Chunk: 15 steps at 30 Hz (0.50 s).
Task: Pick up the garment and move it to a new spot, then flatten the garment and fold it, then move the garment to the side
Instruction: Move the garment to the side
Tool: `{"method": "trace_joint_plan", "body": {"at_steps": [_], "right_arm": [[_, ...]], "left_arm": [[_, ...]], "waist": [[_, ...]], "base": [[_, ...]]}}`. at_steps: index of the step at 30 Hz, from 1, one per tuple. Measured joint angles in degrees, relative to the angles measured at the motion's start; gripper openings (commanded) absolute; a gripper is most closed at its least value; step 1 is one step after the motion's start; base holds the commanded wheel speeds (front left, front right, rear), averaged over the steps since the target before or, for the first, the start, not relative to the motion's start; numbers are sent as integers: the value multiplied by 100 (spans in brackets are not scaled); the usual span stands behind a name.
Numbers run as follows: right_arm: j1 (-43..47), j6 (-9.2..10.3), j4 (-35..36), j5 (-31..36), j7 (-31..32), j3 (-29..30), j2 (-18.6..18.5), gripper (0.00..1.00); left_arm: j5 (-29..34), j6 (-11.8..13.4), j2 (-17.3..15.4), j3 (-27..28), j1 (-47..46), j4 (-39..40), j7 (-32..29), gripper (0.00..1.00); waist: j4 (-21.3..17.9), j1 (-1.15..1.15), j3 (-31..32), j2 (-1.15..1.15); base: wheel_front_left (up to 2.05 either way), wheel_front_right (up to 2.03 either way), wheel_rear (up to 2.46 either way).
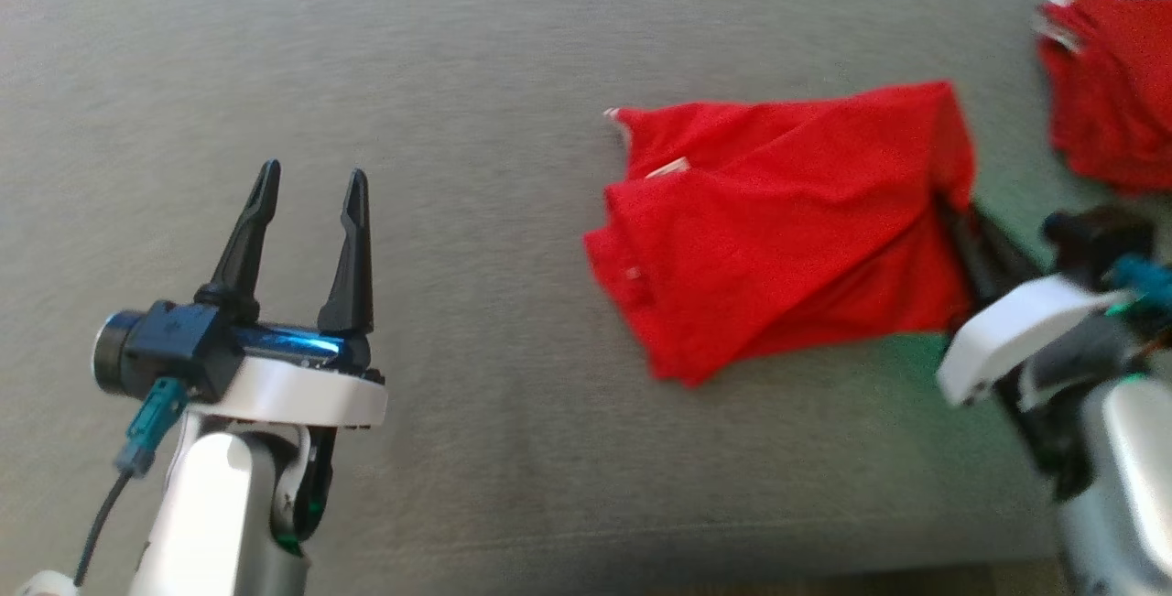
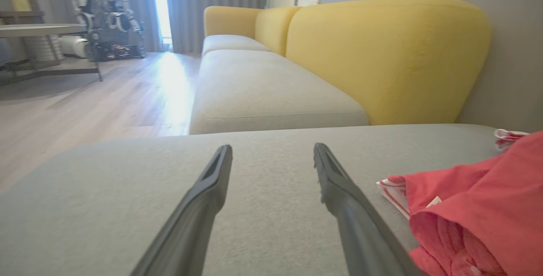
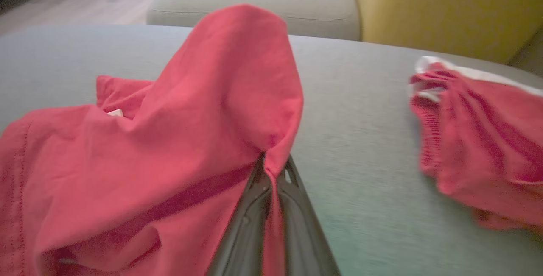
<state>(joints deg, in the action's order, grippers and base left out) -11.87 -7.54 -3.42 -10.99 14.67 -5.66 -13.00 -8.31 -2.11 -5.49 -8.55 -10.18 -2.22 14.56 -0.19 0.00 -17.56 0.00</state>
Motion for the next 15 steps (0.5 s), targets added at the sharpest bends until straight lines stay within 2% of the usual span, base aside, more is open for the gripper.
{"method": "trace_joint_plan", "body": {"at_steps": [3, 8, 15], "right_arm": [[-210, 1, 9, -3, 57, 90, -181, 0], [-1098, 1, -118, -223, 127, 353, -646, 0], [-2218, 1, -971, -597, -18, 593, -971, 0]], "left_arm": [[34, -19, -37, -7, -21, 37, 9, 100], [100, -52, -191, -23, -187, 144, -31, 100], [216, -129, -389, -125, -468, 415, -270, 100]], "waist": [[-231, 0, -40, 0], [-776, 0, -197, 0], [-1283, 1, -676, 0]], "base": [[0, 0, 0], [0, 0, 0], [0, 0, 0]]}}
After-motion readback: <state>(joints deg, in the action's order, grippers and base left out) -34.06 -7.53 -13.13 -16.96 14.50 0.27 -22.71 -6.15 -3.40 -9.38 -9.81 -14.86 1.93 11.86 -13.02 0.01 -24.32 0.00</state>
